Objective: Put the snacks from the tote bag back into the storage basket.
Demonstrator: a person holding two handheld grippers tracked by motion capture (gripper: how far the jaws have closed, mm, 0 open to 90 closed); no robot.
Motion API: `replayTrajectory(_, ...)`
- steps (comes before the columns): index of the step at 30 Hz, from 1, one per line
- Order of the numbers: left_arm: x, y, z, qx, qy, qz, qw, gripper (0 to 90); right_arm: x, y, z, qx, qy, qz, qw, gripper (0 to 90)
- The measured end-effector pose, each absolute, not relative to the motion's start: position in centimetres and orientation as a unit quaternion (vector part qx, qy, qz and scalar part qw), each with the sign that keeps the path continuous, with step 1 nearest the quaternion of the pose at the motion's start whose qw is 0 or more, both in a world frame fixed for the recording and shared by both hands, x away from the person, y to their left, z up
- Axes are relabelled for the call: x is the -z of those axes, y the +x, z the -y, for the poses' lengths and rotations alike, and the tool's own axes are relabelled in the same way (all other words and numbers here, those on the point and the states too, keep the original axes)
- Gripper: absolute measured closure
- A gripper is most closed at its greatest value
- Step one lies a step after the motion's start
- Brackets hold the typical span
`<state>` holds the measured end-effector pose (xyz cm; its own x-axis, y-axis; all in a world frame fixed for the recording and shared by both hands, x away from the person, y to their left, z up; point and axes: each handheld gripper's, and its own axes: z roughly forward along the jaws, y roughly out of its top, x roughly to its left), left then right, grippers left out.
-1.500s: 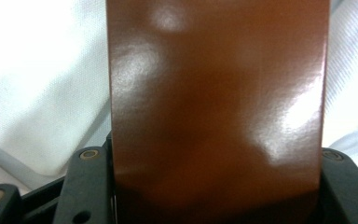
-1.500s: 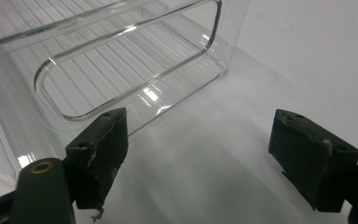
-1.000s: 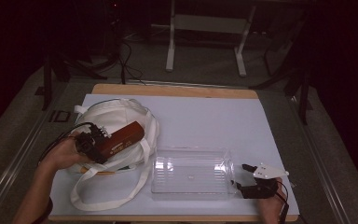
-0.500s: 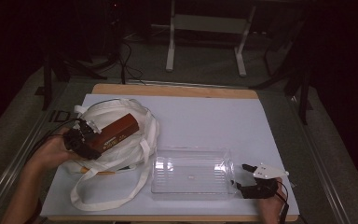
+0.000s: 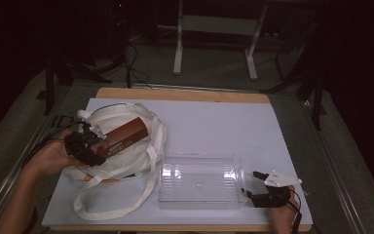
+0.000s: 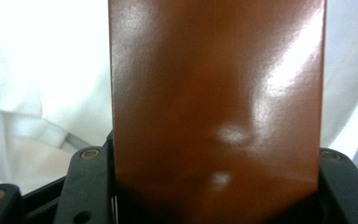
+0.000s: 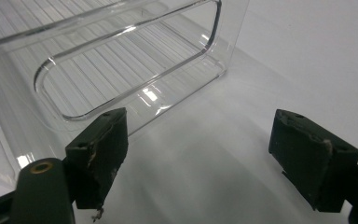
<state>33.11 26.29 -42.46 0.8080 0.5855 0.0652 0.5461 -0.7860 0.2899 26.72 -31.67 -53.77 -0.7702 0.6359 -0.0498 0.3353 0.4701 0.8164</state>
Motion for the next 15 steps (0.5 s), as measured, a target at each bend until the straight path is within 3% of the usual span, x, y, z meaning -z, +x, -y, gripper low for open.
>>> replayTrajectory(15,40.2,32.4,-25.2,-0.096,0.947,-0.270,0.144,43.0,53.8,26.7,31.7,-0.427,0.289,-0.838,0.177,19.5)
